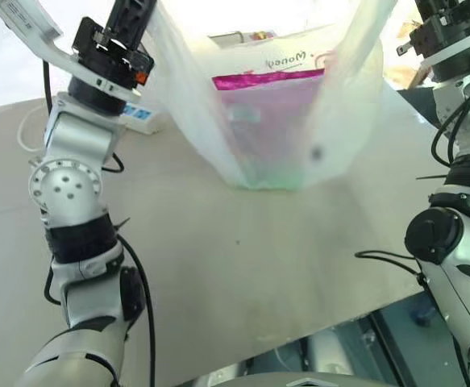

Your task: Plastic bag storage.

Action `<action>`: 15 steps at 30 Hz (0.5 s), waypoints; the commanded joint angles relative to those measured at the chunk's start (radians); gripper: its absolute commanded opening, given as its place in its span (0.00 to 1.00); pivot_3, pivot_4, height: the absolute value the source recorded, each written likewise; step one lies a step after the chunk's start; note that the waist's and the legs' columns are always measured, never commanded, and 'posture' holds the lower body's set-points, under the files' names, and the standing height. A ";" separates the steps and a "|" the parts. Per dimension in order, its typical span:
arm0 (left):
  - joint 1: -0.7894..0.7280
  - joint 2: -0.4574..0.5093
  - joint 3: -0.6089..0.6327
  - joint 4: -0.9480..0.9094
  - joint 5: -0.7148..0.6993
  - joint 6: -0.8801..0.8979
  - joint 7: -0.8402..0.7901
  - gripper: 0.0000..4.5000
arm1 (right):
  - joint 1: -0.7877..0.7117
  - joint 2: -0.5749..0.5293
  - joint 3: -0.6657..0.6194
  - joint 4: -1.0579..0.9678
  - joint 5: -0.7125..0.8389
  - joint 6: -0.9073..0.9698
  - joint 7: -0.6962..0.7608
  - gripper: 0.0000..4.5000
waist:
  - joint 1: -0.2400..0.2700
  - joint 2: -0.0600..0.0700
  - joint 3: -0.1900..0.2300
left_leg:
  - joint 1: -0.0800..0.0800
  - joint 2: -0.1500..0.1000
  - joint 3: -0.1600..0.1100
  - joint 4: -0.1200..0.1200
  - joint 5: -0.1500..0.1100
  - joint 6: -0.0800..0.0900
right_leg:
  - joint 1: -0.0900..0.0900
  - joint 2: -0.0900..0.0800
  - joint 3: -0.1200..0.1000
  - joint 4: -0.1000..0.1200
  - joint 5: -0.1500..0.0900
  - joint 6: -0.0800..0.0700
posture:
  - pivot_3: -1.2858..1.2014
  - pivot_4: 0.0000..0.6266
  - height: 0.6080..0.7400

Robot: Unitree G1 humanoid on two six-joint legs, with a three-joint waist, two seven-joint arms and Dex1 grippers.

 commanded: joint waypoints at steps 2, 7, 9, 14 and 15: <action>-0.023 0.014 0.036 0.041 0.066 -0.031 -0.056 0.00 | 0.022 -0.010 0.030 -0.098 -0.010 -0.013 0.026 0.01 | -0.006 0.000 0.000 | 0.000 0.000 0.000 0.001 0.000 0.000 | 0.000 0.000 0.000 0.000 0.000 0.000 | 0.52 0.24 1.00; 0.027 0.025 0.042 0.025 0.092 -0.005 -0.124 0.29 | 0.080 -0.062 0.090 -0.139 -0.055 0.021 0.108 0.13 | -0.003 0.000 0.000 | -0.001 -0.001 -0.002 0.001 0.000 0.000 | 0.000 0.000 0.000 0.002 0.000 0.000 | 0.52 0.24 1.00; 0.061 0.050 0.063 0.024 0.094 0.005 -0.156 0.51 | 0.110 -0.085 0.110 -0.175 -0.044 0.061 0.154 0.31 | -0.003 0.000 0.000 | -0.001 -0.001 -0.002 0.001 0.000 0.000 | 0.000 -0.001 0.000 0.002 0.000 0.000 | 0.52 0.24 1.00; 0.148 0.102 0.128 0.031 0.089 0.029 -0.200 1.00 | 0.218 -0.155 0.140 -0.266 0.017 0.202 0.262 0.87 | -0.002 0.000 0.000 | -0.001 -0.002 -0.004 0.001 0.000 0.000 | 0.000 -0.001 -0.001 0.002 0.000 0.000 | 0.52 0.24 1.00; 0.176 0.114 0.147 0.038 0.087 0.036 -0.208 1.00 | 0.256 -0.177 0.147 -0.288 0.025 0.234 0.292 0.96 | -0.001 0.000 0.000 | -0.001 -0.002 -0.004 0.001 0.000 0.000 | 0.000 -0.001 -0.001 0.002 0.000 0.000 | 0.52 0.24 1.00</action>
